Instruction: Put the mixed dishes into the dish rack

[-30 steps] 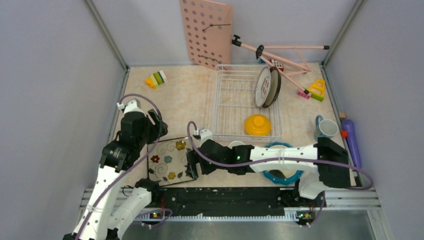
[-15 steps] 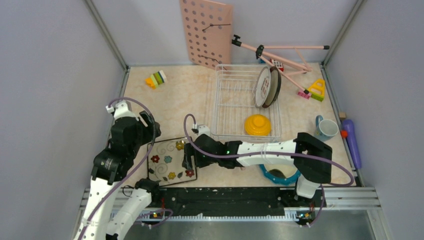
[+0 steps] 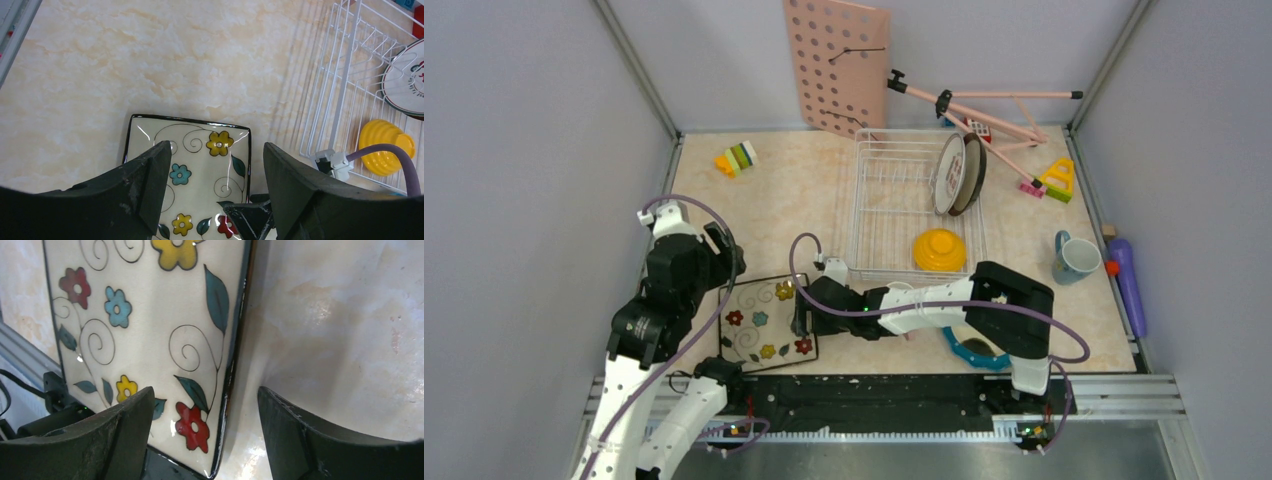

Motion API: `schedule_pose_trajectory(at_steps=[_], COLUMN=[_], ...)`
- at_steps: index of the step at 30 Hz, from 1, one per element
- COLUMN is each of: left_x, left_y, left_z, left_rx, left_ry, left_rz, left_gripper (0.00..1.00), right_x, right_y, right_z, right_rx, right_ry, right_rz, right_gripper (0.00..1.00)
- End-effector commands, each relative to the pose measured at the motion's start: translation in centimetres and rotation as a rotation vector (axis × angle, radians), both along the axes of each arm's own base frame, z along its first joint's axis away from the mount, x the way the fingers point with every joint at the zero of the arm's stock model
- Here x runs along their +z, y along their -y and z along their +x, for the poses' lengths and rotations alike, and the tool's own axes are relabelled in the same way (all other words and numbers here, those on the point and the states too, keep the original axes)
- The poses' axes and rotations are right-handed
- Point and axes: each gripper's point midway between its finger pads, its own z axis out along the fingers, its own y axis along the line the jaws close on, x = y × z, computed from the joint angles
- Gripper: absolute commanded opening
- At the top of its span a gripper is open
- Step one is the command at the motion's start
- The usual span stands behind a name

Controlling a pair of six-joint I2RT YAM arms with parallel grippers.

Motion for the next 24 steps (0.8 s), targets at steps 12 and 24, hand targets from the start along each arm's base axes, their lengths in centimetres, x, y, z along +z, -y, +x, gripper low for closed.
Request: schedule_pose_trajectory(at_steps=[12,24], left_x=[-0.6,-1.2], left_y=[-0.4,0.0], left_z=[1.1,1.4], left_rx=[0.011,-0.006], left_ry=[0.009,-0.028], left_rz=[0.038,0.040], left_gripper=[0.73,0.73], right_x=[-3.4,0.3], right_y=[-1.4,-1.4], right_z=[-0.2,3.4], right_rx=[-0.031,-0.019], right_ry=[-0.167,0.008], right_rz=[0.110,0.028], right_gripper=[0.46,0.00])
